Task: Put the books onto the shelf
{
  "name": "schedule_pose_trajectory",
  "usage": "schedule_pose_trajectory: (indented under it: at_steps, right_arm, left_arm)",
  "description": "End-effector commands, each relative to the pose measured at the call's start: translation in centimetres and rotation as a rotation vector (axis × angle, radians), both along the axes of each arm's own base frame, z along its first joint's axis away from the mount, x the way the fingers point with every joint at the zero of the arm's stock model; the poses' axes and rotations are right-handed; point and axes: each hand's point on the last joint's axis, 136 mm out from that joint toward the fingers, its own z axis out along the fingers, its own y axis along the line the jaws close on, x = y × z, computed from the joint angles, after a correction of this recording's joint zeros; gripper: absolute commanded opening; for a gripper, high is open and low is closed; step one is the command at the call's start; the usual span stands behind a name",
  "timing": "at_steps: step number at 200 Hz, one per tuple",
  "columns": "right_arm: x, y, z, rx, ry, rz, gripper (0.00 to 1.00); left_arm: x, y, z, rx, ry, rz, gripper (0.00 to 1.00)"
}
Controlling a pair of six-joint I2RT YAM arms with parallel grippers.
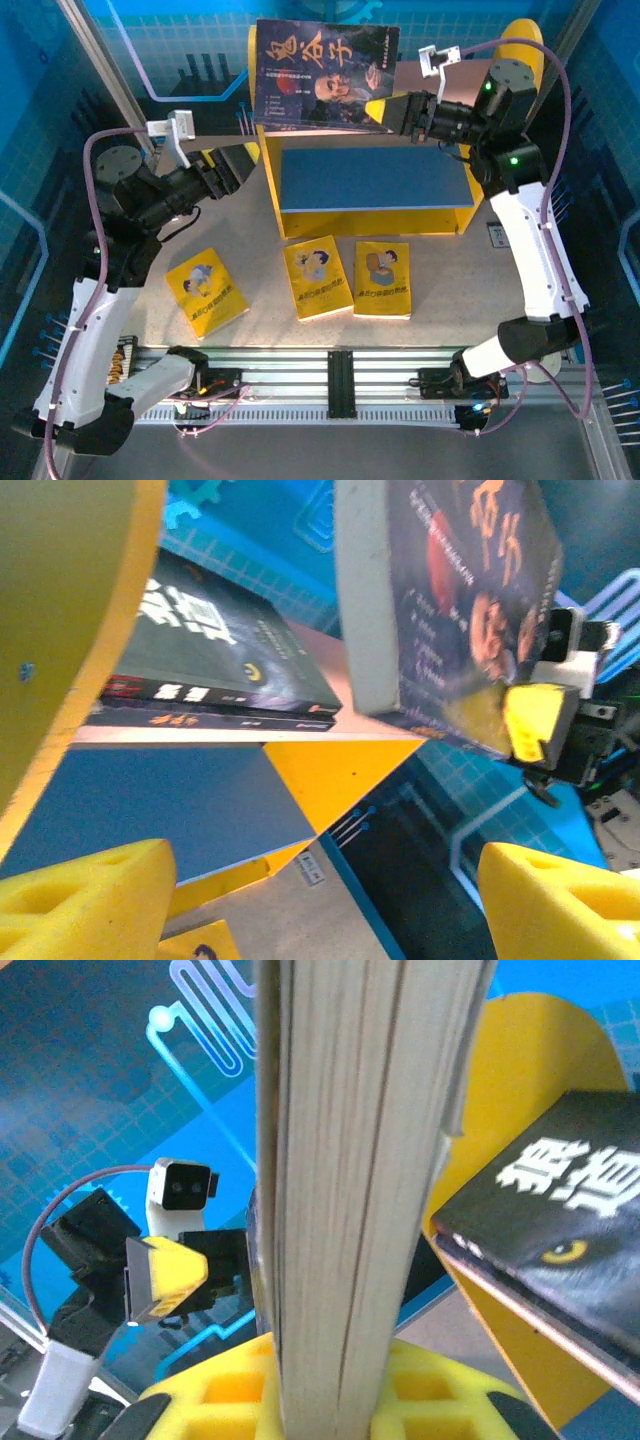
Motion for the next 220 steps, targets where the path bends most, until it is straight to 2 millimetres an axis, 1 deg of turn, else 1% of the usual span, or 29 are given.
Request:
schedule_pose_trajectory:
  at_steps: [1,19,20,26,36,43,73,113,175,220]
  right_arm:
    - [0.9,-1.0,1.1,-0.038,-0.074,-0.031,0.06]
    - [2.3,-1.5,1.5,-0.058,-0.092,-0.050,0.06]
    - [2.0,-1.6,2.0,-0.057,-0.104,-0.052,0.06]
    - [2.4,-1.8,2.2,-0.066,-0.113,-0.058,0.06]
    - [3.5,-1.9,1.9,-0.083,-0.107,-0.065,0.06]
    - [3.9,-2.1,2.1,-0.091,-0.119,-0.069,0.06]
    - [6.4,-2.2,1.5,-0.105,-0.133,-0.057,0.06]
    - [9.5,-2.5,0.3,-0.100,-0.135,-0.043,0.07]
    - [12.6,-1.9,-1.6,-0.069,-0.101,0.001,0.07]
    - [13.4,-1.3,-2.3,-0.032,-0.072,0.071,0.07]
  left_arm:
    - [-0.5,1.6,0.1,0.065,-0.006,0.086,0.80]
    - [-0.8,2.0,-0.1,0.092,0.001,0.107,0.81]
    - [-0.8,2.0,-0.1,0.094,0.001,0.108,0.81]
    - [-1.0,2.2,-0.1,0.102,0.000,0.116,0.81]
    - [-1.3,2.5,-0.2,0.113,0.002,0.129,0.81]
    - [-1.5,2.7,-0.2,0.117,0.001,0.136,0.81]
    - [-2.1,3.4,-0.5,0.138,0.011,0.168,0.81]
    - [-2.2,3.4,-1.6,0.166,0.037,0.161,0.82]
    - [-1.4,3.6,-3.0,0.195,0.063,0.181,0.82]
    - [-1.1,3.7,-3.4,0.204,0.072,0.189,0.82]
